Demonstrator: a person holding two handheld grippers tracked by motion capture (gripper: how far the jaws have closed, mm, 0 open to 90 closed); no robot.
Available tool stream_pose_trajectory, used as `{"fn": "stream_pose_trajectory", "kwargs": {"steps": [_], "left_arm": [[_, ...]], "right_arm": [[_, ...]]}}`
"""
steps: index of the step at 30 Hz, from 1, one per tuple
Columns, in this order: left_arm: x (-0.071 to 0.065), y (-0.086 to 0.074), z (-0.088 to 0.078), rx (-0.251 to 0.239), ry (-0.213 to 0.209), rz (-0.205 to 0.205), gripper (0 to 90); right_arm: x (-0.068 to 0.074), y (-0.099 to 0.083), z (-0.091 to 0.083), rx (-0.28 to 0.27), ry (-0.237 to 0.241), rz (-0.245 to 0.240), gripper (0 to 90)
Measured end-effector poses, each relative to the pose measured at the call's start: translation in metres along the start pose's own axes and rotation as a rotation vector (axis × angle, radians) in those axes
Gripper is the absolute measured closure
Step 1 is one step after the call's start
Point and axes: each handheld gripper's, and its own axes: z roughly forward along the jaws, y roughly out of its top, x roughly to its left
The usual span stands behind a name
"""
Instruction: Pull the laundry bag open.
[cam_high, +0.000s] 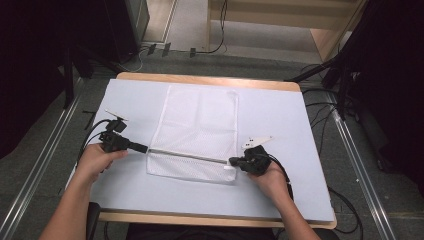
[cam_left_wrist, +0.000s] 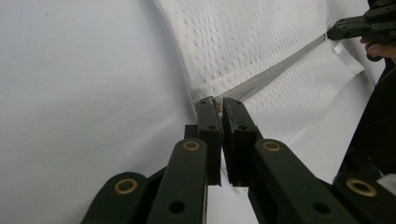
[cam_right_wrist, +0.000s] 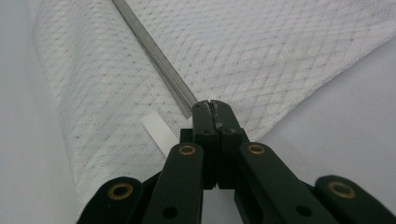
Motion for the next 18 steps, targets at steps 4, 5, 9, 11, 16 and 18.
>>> {"fn": "stream_pose_trajectory", "kwargs": {"steps": [4, 5, 9, 11, 16, 18], "left_arm": [[-0.002, -0.007, -0.001, -0.009, 0.003, 0.016, 87.0], [-0.002, -0.007, -0.001, -0.009, 0.003, 0.016, 86.9], [-0.004, -0.011, 0.002, 0.003, 0.011, 0.024, 86.7], [-0.003, -0.012, 0.002, -0.004, 0.010, 0.017, 86.6], [-0.002, -0.013, 0.004, -0.008, 0.020, 0.031, 81.8], [-0.001, -0.013, 0.003, -0.016, 0.025, 0.029, 72.2]], "right_arm": [[0.001, 0.001, 0.000, 0.005, -0.004, 0.005, 90.0], [0.001, 0.001, 0.000, 0.005, -0.004, 0.005, 90.0], [0.001, 0.003, 0.000, 0.016, -0.013, -0.007, 90.0], [0.001, 0.003, 0.000, 0.020, -0.011, 0.007, 90.0], [0.000, 0.003, 0.000, 0.020, -0.003, 0.007, 88.9], [0.000, 0.005, 0.000, 0.024, 0.021, 0.040, 81.7]]}}
